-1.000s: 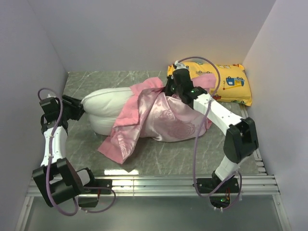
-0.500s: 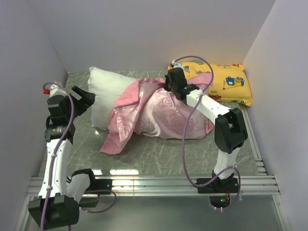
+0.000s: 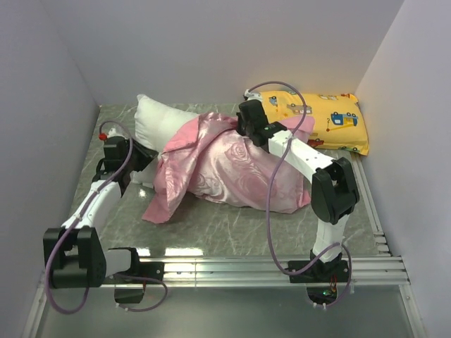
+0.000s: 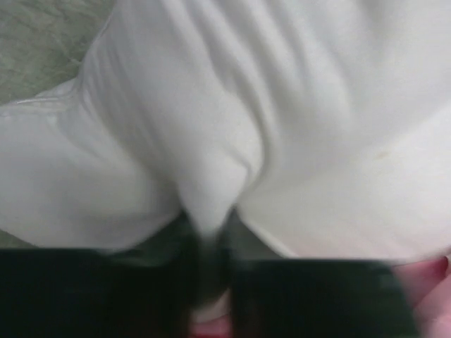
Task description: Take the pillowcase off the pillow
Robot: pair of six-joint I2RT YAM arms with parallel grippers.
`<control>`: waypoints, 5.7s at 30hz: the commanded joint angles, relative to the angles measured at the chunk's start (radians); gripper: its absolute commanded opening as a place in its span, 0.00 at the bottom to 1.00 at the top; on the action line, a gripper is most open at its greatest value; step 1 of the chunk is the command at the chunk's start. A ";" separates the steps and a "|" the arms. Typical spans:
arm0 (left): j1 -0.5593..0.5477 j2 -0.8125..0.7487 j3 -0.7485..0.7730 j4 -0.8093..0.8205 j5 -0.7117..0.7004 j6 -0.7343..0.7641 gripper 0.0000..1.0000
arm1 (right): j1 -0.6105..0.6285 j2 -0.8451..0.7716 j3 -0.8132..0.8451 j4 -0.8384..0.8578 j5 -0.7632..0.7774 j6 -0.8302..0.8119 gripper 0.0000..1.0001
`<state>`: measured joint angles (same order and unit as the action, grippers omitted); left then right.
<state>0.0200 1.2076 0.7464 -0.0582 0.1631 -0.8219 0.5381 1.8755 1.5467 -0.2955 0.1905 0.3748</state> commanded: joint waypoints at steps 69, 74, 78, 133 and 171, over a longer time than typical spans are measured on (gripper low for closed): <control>0.344 -0.068 0.088 -0.120 0.039 0.009 0.00 | 0.090 -0.774 -0.524 -0.235 0.256 0.042 0.37; 0.304 -0.074 0.050 -0.103 0.026 0.001 0.01 | 0.238 -0.785 -0.534 -0.269 0.302 0.098 0.71; 0.278 -0.075 0.034 -0.097 0.024 -0.013 0.01 | 0.334 -0.825 -0.654 -0.214 0.254 0.160 0.80; -0.183 -0.531 -0.051 -0.370 -0.270 -0.097 0.82 | 0.555 -0.856 -0.602 -0.217 0.342 0.233 0.74; -0.187 -0.410 0.175 -0.339 -0.286 0.026 0.64 | 0.827 -0.610 0.013 -0.327 0.902 0.009 0.00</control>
<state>-0.1673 0.7799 0.7845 -0.3870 -0.1101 -0.8764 1.3590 1.4334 1.4200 -0.6247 1.0019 0.5133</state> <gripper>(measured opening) 0.629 0.010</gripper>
